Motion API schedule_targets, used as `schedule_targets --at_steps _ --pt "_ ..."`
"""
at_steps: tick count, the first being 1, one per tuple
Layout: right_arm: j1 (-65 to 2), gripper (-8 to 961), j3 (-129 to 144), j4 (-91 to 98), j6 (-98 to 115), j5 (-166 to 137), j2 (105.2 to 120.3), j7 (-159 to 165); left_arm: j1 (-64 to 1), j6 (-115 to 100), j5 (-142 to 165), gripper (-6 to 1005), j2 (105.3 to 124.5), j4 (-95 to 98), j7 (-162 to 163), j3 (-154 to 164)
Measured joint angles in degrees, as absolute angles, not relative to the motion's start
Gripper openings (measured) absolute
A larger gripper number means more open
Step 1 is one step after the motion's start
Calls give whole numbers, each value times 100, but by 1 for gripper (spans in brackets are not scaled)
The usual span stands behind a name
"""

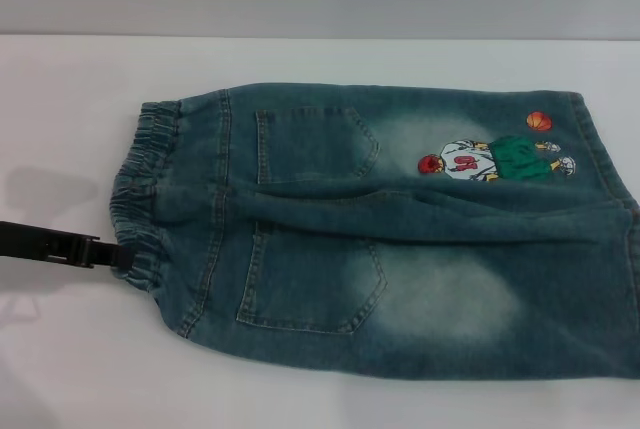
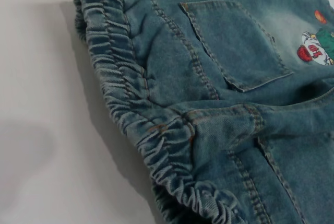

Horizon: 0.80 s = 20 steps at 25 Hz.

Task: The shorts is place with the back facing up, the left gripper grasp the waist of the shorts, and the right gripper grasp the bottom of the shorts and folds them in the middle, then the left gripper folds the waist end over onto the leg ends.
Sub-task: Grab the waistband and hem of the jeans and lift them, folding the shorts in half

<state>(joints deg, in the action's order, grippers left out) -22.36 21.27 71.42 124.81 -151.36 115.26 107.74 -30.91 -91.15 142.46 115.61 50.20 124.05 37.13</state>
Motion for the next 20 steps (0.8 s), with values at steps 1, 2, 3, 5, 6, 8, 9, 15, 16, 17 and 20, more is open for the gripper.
schedule_targets --at_steps 1,2,3,5,6,8,9,15,16,17,20 --pt "-2240 687 2125 7124 12463 -15207 11530 10700 -3094 -9115 14247 42 11565 5036 12415 3721" --pt "-2243 687 2115 7118 12436 -15224 11532 10651 -3094 -9115 14247 42 11565 5036 12415 3721" --pt "-2244 687 2109 7108 12371 -15233 11534 10621 -3101 -9115 14247 42 11571 5063 12421 3725" --pt "-2249 687 2115 7055 12202 -15237 11536 10609 -3109 -9115 14249 42 11576 5064 12422 3726" --pt "-2255 687 2124 7021 12114 -15241 11536 10612 -3109 -9115 14249 42 11576 5064 12422 3726" --pt "-2294 687 2155 6932 11944 -15282 11548 10620 -3117 -9116 14262 42 11579 5064 12425 3727" --pt "-2319 687 2163 6904 11885 -15320 11556 10628 -3120 -9120 14267 41 11580 5064 12427 3727" --pt "-2463 687 2338 6642 11566 -15673 11593 10640 -3120 -9141 14282 41 11583 5057 12472 3732" --pt "-2464 687 2397 6600 11522 -15688 11596 10641 -3120 -9142 14285 41 11580 5055 12485 3735" --pt "-2467 688 2482 6561 11464 -15710 11603 10642 -3120 -9146 14287 41 11580 5055 12490 3735" --pt "-2499 688 2680 6528 11290 -15855 11652 10649 -3120 -9161 14289 40 11588 5062 12502 3736"
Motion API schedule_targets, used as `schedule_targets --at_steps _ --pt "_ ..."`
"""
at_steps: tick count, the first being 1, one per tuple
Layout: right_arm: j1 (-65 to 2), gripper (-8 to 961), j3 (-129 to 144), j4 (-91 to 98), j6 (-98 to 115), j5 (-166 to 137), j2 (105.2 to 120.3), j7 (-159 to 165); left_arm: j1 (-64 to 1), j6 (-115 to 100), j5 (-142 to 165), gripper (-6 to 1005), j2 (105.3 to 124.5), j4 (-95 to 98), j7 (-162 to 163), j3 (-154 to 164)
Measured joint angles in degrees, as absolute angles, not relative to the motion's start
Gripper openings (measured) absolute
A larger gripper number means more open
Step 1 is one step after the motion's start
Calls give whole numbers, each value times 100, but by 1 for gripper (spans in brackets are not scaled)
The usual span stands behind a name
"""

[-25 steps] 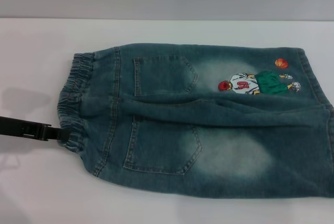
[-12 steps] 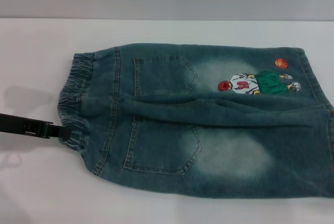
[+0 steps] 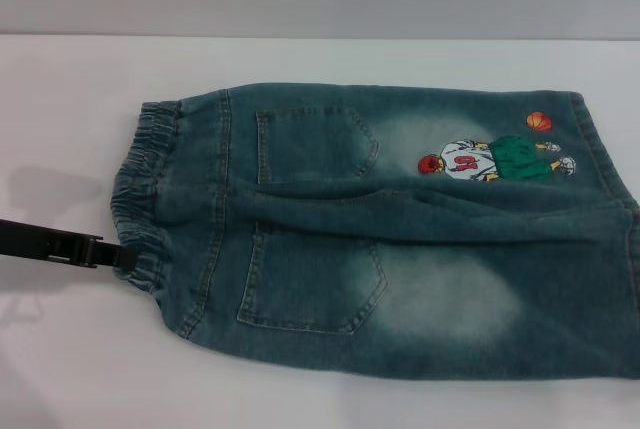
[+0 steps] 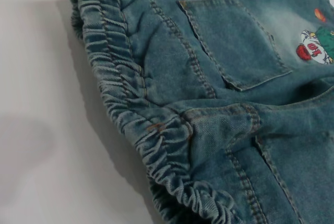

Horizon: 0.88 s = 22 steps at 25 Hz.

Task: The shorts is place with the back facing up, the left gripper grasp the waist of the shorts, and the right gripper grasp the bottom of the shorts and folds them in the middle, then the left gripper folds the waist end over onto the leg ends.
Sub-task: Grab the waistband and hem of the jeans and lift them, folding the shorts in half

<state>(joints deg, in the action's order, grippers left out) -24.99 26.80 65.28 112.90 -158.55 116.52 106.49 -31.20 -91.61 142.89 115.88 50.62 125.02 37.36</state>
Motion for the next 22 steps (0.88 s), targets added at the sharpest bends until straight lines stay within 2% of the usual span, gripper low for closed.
schedule_targets --at_steps 22 --pt "-2738 685 3005 6389 10933 -16053 11735 10732 -3120 -9194 14291 38 11627 5049 12507 3735"
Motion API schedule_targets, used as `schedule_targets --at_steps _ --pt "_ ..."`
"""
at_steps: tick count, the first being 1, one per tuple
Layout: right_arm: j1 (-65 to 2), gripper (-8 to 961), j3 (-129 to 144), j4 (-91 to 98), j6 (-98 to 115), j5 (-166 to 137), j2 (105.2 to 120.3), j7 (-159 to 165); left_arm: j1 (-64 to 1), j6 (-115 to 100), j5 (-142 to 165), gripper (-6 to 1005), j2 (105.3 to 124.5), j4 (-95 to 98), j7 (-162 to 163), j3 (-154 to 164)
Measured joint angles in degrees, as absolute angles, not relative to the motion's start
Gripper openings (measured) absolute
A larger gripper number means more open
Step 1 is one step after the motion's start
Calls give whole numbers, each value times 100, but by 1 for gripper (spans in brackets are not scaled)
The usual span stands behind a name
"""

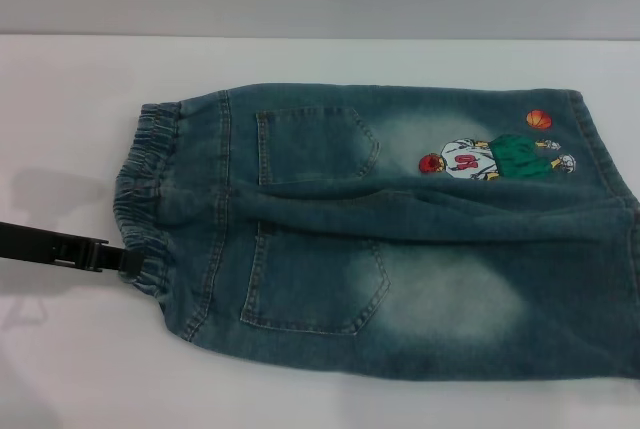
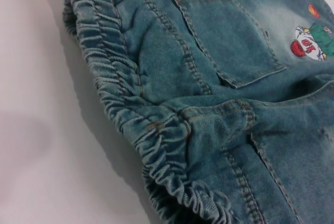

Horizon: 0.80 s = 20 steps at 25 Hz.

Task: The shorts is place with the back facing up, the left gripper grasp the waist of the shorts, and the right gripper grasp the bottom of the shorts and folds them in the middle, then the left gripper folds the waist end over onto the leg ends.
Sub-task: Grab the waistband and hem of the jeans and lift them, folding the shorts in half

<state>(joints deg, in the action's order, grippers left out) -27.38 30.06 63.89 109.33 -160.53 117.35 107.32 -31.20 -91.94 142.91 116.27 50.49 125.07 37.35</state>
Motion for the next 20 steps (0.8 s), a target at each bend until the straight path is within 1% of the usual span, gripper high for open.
schedule_targets --at_steps 20 --pt "-2784 675 3134 6423 10907 -16052 11753 10725 -3120 -9193 14291 36 11637 5034 12507 3735"
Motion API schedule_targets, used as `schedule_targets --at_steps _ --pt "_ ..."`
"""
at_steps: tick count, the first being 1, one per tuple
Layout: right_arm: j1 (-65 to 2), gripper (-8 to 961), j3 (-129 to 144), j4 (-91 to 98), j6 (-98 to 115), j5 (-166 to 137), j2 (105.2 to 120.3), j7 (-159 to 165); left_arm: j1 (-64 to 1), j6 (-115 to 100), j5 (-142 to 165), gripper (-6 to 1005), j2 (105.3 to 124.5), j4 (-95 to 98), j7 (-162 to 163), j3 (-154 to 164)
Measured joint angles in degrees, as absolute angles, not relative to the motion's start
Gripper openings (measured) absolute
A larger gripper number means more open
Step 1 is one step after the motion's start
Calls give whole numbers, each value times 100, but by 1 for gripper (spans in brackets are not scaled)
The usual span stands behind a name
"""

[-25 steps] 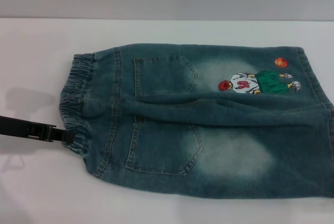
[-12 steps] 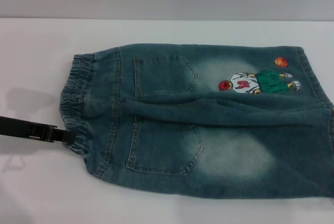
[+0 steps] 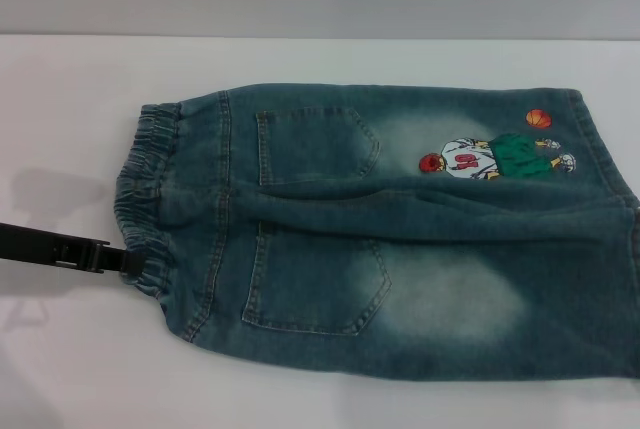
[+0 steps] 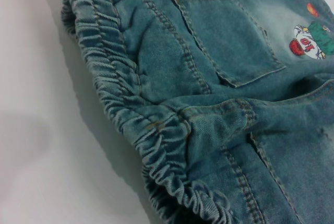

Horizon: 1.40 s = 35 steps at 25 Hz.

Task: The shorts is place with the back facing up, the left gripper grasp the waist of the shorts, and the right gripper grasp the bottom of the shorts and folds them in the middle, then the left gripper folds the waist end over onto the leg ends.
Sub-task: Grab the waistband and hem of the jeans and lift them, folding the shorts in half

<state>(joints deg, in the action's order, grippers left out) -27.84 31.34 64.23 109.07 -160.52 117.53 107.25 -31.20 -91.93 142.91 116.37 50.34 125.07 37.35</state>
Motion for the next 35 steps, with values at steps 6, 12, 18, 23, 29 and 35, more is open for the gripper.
schedule_targets --at_steps 6,12,18,23,29,35 --pt "-2789 673 3171 6440 10997 -16118 11731 10710 -3116 -9193 14291 35 11637 5025 12507 3735" --pt "-2789 670 3253 6439 11020 -16137 11720 10702 -3116 -9205 14291 34 11637 5018 12507 3737" --pt "-2786 667 3353 6425 11022 -16296 11723 10704 -3120 -9232 14291 34 11637 5020 12507 3744" --pt "-2786 665 3351 6441 11022 -16299 11719 10704 -3120 -9237 14291 33 11630 5019 12507 3744" --pt "-2786 662 3348 6442 10996 -16299 11715 10704 -3120 -9238 14291 32 11628 5019 12507 3744" --pt "-2786 659 3348 6425 10957 -16295 11716 10704 -3121 -9238 14291 32 11633 5018 12507 3744"
